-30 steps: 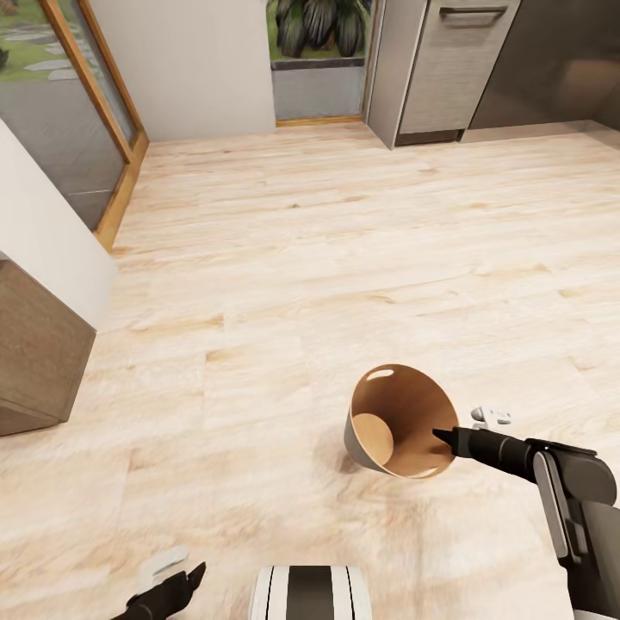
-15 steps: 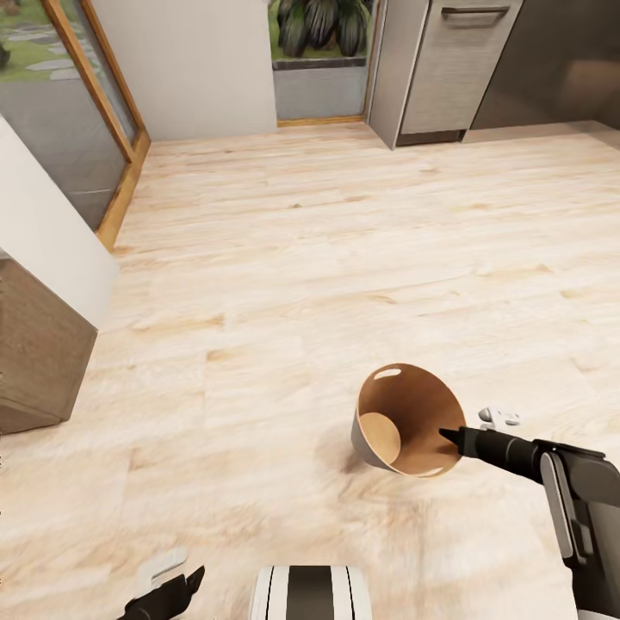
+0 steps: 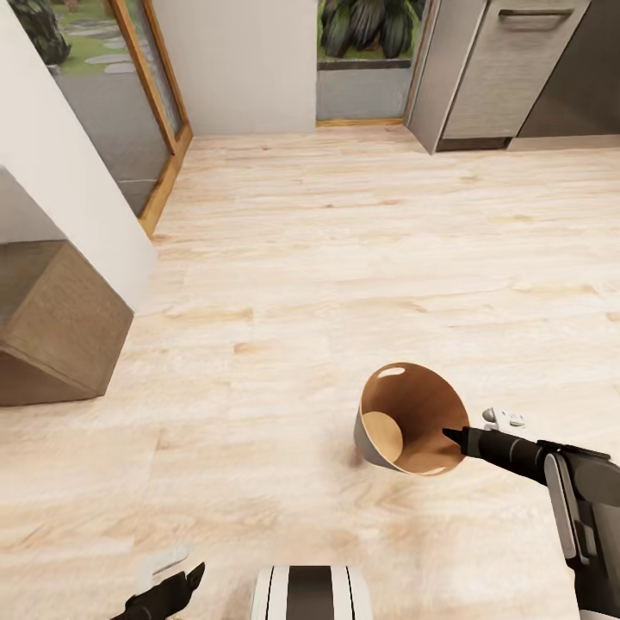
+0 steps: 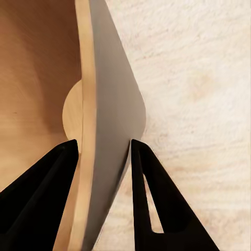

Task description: Put the three can of soda from the living room inside the tash can in the kitchen.

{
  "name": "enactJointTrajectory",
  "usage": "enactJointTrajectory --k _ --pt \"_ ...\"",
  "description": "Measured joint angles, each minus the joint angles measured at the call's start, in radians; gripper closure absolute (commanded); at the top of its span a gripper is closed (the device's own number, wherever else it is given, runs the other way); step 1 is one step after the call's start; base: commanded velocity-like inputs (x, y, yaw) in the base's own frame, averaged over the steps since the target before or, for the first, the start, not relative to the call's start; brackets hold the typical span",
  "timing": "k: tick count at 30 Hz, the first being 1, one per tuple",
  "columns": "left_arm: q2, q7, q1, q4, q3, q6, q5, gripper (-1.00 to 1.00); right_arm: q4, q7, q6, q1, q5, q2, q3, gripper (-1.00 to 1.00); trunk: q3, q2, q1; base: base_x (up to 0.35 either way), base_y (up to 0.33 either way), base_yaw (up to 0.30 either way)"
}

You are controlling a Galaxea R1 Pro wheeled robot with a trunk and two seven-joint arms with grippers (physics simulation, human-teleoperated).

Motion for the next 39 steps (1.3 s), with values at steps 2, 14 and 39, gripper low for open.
enactJointTrajectory --k 2,14,39 --pt "0.0 0.0 0.0 0.0 0.0 -0.001 0.0 -1.0 0.0 0.0 0.0 0.0 0.001 0.0 0.0 1.0 0.0 0.0 0.0 0.0 0.0 0.253" --pt "0.0 0.0 0.0 0.0 0.0 -0.001 0.0 -1.0 0.0 0.0 -0.001 0.0 0.005 0.0 -0.003 1.0 0.008 0.0 0.0 0.0 0.0 0.196" --pt "0.0 0.002 0.0 0.003 0.0 -0.002 -0.001 -1.0 0.0 -0.001 -0.001 0.0 0.004 0.0 -0.009 1.0 0.041 0.0 0.0 0.0 0.0 0.157"
